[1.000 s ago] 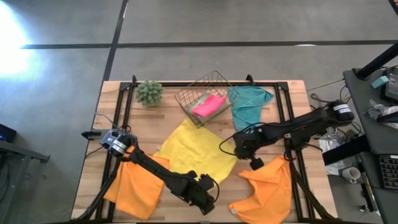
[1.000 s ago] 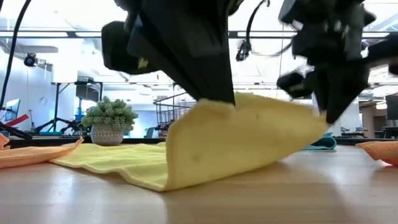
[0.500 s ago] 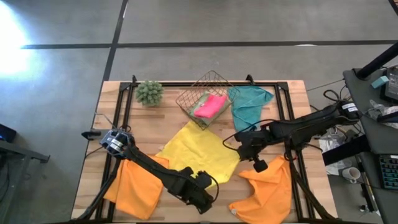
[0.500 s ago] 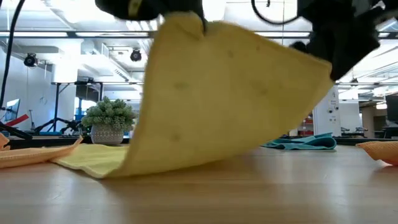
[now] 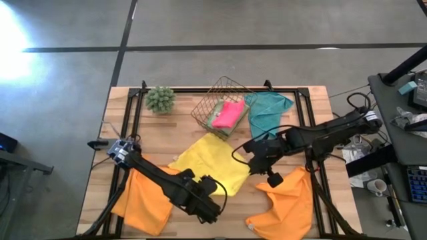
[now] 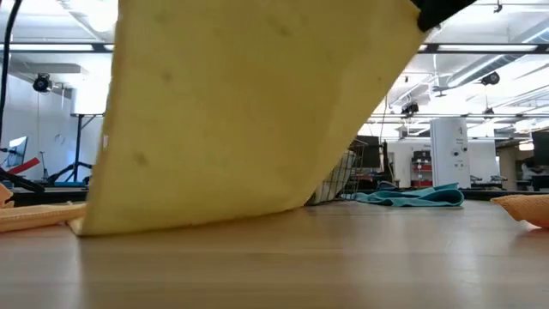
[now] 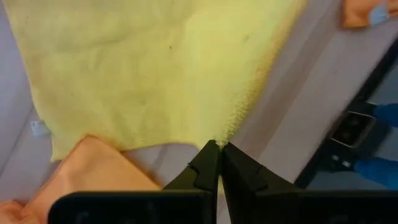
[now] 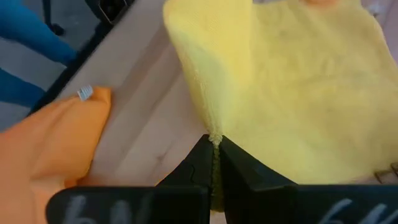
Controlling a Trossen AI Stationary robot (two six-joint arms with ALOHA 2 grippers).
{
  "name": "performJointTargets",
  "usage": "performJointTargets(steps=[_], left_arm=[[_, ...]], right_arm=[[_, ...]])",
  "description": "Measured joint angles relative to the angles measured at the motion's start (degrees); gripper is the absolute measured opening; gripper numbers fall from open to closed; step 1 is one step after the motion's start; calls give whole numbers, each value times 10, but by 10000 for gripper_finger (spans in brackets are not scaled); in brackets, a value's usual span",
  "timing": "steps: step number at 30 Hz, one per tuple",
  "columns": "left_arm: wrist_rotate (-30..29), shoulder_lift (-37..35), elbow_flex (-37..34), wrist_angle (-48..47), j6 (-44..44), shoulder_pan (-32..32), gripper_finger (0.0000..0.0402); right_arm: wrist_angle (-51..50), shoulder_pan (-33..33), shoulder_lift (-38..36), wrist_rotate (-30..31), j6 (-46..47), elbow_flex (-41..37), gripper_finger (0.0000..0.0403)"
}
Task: Fold microfiber towels
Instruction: Fold the yellow towel
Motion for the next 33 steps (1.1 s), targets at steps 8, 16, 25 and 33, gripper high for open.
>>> performJointTargets(steps=[8,16,25,33], left_arm=[[-8,-36,14,2,21,-13,0],[-32,-78,12,3,80,-19,0],[-84,-112,13,0,157,-19,0],[-165,-147,12,0,231,-16,0]], right_arm=[[-40,17,3,6,54,68,8],[-112,41,5,90,120,152,8],[-114,77,5,118,197,205,8],[-119,121,5,199,280,225,8]])
